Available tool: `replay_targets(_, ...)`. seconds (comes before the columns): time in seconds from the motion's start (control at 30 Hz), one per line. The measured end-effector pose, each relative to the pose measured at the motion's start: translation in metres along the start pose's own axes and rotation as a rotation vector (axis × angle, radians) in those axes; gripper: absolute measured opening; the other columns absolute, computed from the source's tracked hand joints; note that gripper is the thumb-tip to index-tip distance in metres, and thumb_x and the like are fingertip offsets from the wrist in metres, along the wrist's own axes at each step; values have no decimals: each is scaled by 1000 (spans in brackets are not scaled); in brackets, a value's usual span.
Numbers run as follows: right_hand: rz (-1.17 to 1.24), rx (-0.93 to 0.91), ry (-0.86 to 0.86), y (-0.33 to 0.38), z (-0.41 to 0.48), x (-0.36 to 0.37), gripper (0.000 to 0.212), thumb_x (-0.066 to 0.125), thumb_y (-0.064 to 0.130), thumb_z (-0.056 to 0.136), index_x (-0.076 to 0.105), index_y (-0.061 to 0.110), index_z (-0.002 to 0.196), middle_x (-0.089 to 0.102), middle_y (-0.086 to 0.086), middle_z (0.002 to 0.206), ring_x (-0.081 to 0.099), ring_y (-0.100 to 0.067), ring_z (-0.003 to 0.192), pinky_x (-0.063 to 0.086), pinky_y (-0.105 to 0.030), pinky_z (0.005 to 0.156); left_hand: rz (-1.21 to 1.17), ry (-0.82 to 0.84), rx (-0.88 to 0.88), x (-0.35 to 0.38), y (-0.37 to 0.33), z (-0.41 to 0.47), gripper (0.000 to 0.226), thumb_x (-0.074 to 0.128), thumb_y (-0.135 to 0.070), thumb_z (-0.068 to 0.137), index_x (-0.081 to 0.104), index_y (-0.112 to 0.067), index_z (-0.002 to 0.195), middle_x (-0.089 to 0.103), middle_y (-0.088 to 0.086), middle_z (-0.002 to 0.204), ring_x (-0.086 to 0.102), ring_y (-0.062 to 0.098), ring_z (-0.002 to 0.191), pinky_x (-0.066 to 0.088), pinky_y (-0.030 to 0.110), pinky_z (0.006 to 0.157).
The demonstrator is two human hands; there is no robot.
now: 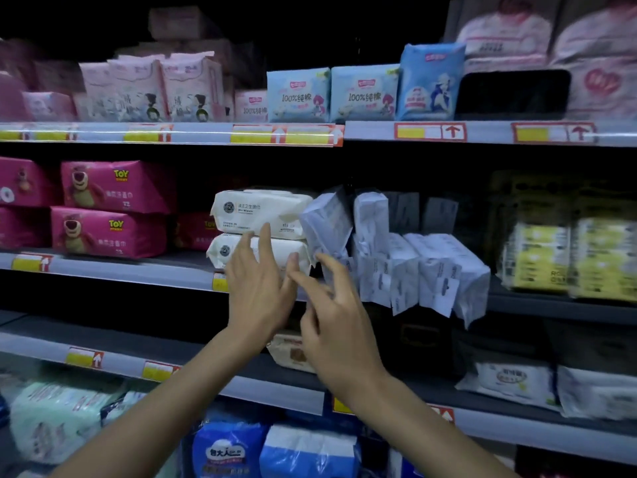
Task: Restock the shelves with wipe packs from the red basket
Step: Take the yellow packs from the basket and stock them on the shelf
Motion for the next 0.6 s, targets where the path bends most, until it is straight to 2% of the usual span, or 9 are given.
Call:
replay_targets(0.1, -63, 12, -204, -28, -25, -44, 57, 65, 3, 91, 58, 28, 141, 36, -2, 154, 43, -19, 140, 46, -27, 106, -143, 74, 8, 6, -38, -26, 82, 39, -68, 100, 13, -23, 164, 27, 10, 161, 38, 31, 144, 44, 50, 110)
replay_targets(0.2, -134, 110, -380, -72, -37, -82, 53, 71, 16, 92, 56, 24, 142, 40, -9, 148, 39, -27, 142, 45, -45, 110, -233, 49, -21, 21, -69, -29, 91, 49, -71, 94, 16, -22, 162, 33, 4, 154, 49, 27, 134, 53, 42, 93)
replay_targets(0.27, -131, 228, -447, -101, -38, -101, 61, 72, 30, 92, 48, 25, 148, 36, -10, 148, 37, -30, 140, 45, -51, 108, -373, 21, -144, 31, -81, -23, 99, 57, -69, 91, 10, -22, 164, 29, 4, 157, 48, 30, 137, 52, 42, 95)
replay_targets(0.37, 5, 414, -407, -138, -39, -121, 80, 69, 53, 87, 28, 43, 155, 24, 0, 155, 28, -27, 145, 43, -45, 109, -572, -35, -305, 47, -93, -18, 96, 62, -62, 95, 7, -27, 165, 27, 4, 165, 44, 31, 144, 47, 45, 105)
replay_targets(0.47, 124, 434, -224, -154, -35, -121, 90, 68, 58, 86, 4, 68, 149, 14, 13, 160, 28, -23, 147, 48, -40, 99, -546, -99, -330, 63, -104, -17, 79, 47, -59, 103, 5, -32, 164, 26, 4, 167, 46, 34, 141, 51, 51, 100)
replay_targets(0.53, 121, 385, -143, -159, -33, -112, 92, 67, 54, 90, -2, 70, 147, 15, 17, 159, 41, -20, 138, 50, -31, 85, -485, -148, -313, 73, -112, -16, 70, 38, -55, 106, 4, -31, 164, 23, 5, 168, 45, 37, 141, 51, 54, 99)
replay_targets(0.6, 70, 328, -163, -165, -31, -99, 85, 62, 50, 96, 0, 60, 154, 18, 14, 158, 49, -19, 128, 49, -27, 77, -438, -188, -239, 82, -118, -13, 62, 35, -46, 108, 7, -31, 162, 23, 8, 167, 38, 39, 145, 47, 58, 104)
Point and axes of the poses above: each hand's wrist, its own z-axis towards the middle knuckle, its own x-axis out of the palm, y = z × x, the point moved 1 cm from there along z, towards the middle knuckle
